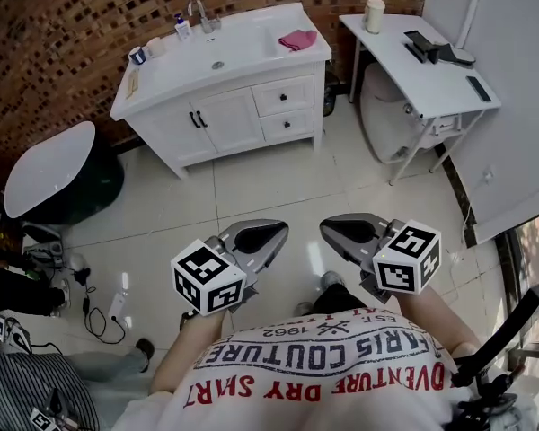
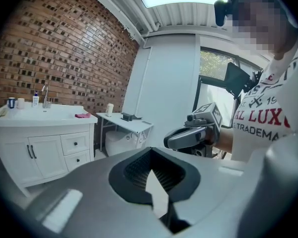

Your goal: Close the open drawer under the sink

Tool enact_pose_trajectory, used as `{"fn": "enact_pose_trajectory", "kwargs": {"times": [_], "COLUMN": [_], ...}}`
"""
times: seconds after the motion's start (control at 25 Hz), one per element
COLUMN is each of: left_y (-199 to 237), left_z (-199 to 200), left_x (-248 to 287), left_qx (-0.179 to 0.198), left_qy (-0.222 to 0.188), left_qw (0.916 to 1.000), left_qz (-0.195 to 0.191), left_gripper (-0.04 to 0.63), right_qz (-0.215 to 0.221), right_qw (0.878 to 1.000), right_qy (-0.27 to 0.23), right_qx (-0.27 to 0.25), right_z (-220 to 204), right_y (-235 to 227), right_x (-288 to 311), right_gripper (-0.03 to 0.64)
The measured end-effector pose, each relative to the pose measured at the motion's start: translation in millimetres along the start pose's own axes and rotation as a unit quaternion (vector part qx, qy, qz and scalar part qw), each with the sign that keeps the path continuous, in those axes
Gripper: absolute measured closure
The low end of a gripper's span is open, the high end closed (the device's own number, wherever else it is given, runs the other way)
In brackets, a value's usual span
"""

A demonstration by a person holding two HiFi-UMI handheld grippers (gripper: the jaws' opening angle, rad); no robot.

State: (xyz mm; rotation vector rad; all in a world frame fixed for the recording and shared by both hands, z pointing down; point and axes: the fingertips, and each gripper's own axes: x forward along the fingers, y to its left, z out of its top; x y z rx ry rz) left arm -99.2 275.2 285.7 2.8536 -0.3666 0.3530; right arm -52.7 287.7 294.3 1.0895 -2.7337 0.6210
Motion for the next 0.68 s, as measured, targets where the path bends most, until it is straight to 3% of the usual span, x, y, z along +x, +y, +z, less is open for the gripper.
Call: {"fn": "enact_pose_trajectory", "kwargs": {"times": [0.68], "left_y": [-30], "left_z": [-11], "left_x": [5], "left_qx": [0.003], "left_qy": [0.012], "left_qw": [0.9999], "left_qz": [-0.004], "left_gripper": [0.607], "right_qz": [0.018], "right_qw": [1.000], "right_qy": [0.003], "right_qx": [-0.002], "right_z": [-17], "right_y": [18], "right_x": [-11], "right_gripper": [0.611]}}
